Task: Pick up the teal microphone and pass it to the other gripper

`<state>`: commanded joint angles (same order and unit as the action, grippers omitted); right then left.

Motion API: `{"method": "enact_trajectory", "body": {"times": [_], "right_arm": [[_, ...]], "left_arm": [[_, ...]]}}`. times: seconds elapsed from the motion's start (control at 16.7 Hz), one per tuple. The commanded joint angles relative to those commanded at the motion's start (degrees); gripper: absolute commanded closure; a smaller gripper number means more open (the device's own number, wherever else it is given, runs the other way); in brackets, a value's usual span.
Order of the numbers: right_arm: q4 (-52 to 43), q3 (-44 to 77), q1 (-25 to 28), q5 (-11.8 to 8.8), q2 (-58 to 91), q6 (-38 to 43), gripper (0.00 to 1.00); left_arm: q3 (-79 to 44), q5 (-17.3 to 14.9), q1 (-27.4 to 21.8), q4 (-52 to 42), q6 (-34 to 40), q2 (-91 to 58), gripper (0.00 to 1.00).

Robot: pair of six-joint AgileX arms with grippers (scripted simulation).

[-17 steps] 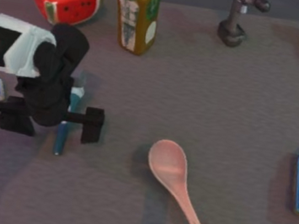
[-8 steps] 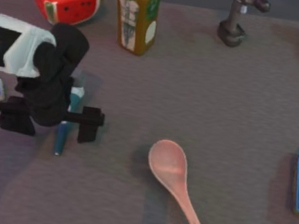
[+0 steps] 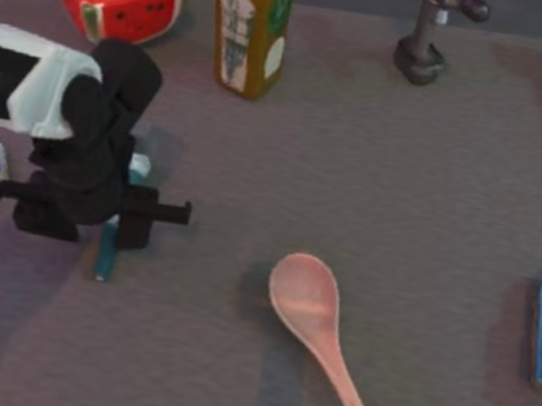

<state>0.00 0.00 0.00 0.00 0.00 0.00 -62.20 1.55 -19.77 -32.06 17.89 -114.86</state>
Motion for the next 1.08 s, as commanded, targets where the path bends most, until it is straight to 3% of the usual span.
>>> {"method": "enact_trajectory", "body": {"times": [0.54, 0.78, 1.08], "right_arm": [[0.0, 0.0, 0.0, 0.0, 0.0, 0.0, 0.00], [0.0, 0.0, 0.0, 0.0, 0.0, 0.0, 0.00], [0.0, 0.0, 0.0, 0.0, 0.0, 0.0, 0.00]], "left_arm": [[-1.1, 0.2, -0.1, -0.1, -1.2, 4.1, 1.00], [1.2, -4.1, 0.2, 10.4, -3.7, 6.3, 1.00], [7.0, -12.9, 1.0, 33.3, -8.6, 11.3, 1.00]]}}
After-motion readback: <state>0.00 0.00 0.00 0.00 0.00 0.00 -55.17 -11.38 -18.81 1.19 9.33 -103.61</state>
